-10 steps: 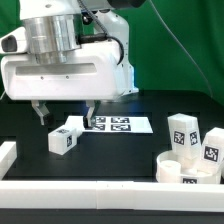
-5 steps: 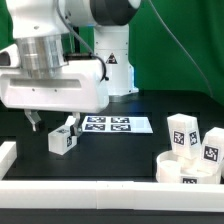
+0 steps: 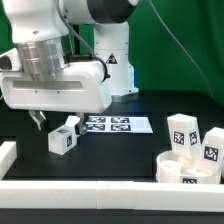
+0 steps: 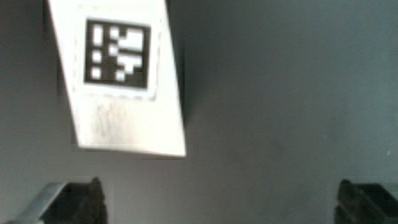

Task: Assemble stool

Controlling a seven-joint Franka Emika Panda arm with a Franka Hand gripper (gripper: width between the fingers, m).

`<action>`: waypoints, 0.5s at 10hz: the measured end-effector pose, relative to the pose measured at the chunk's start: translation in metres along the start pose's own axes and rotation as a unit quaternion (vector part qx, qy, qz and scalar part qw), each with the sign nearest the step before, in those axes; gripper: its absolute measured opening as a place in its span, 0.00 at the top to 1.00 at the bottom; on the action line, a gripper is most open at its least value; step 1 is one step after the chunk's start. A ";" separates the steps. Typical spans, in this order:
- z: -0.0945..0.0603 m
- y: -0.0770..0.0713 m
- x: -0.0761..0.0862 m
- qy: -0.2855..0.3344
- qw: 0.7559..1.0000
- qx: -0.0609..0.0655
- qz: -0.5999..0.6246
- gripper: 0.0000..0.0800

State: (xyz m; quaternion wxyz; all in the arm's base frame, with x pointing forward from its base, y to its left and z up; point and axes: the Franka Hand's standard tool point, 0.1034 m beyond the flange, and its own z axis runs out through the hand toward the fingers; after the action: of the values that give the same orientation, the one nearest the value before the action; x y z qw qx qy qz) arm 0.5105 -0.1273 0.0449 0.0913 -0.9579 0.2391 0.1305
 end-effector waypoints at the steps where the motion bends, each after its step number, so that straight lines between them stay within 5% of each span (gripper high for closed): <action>1: 0.002 0.006 0.007 -0.029 1.000 0.004 0.003 0.19; 5: 0.006 0.012 0.003 -0.153 0.988 0.020 0.007 0.19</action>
Offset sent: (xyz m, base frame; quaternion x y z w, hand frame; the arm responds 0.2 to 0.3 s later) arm 0.0046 -0.0105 -0.0019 0.0117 -0.1857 -0.0053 0.9825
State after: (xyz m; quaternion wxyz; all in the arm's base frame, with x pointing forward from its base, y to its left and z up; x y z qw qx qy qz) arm 0.5061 -0.1381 0.0368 0.1452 -0.9230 0.2315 0.2709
